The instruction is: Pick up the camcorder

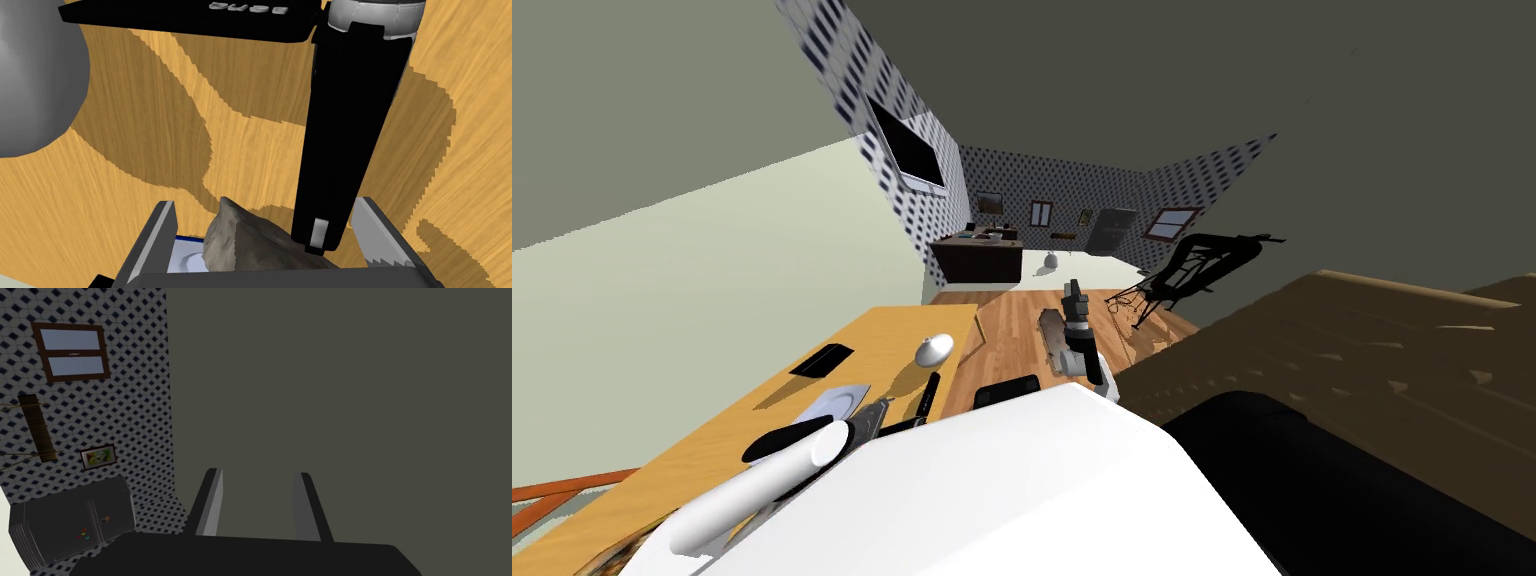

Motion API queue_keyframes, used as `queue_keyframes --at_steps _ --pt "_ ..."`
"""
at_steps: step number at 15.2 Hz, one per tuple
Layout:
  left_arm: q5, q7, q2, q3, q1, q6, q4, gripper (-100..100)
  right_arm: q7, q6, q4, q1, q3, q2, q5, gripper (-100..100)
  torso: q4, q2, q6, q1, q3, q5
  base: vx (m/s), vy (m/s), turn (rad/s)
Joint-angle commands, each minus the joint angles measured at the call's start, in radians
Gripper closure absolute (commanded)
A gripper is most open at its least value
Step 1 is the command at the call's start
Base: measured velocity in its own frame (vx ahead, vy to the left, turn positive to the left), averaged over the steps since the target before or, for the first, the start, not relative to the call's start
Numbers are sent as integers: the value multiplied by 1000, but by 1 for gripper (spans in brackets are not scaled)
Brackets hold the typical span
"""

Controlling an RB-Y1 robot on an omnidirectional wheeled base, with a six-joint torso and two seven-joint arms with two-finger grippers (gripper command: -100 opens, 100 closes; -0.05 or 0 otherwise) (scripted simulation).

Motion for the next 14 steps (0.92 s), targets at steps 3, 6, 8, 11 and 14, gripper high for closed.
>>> queue_keyframes --at_steps 3,6,8,11,14 --pt "12 -14 -17 16 5 74 14 -100 0 0 0 0 0 0 0 0 0 0 0 0 0 0 2 23 -119" --pt "25 -25 -30 33 6 138 29 -100 0 0 0 0 0 0 0 0 0 0 0 0 0 0 0 23 -99" --pt "31 -30 -36 39 6 166 35 -100 0 0 0 0 0 0 0 0 0 0 0 0 0 0 1 22 -85" --pt "38 -37 -44 49 7 203 43 -100 0 0 0 0 0 0 0 0 0 0 0 0 0 0 1 17 -78" --pt "34 -35 -41 42 -3 176 75 -100 0 0 0 0 0 0 0 0 0 0 0 -1 0 0 -2 12 -38"
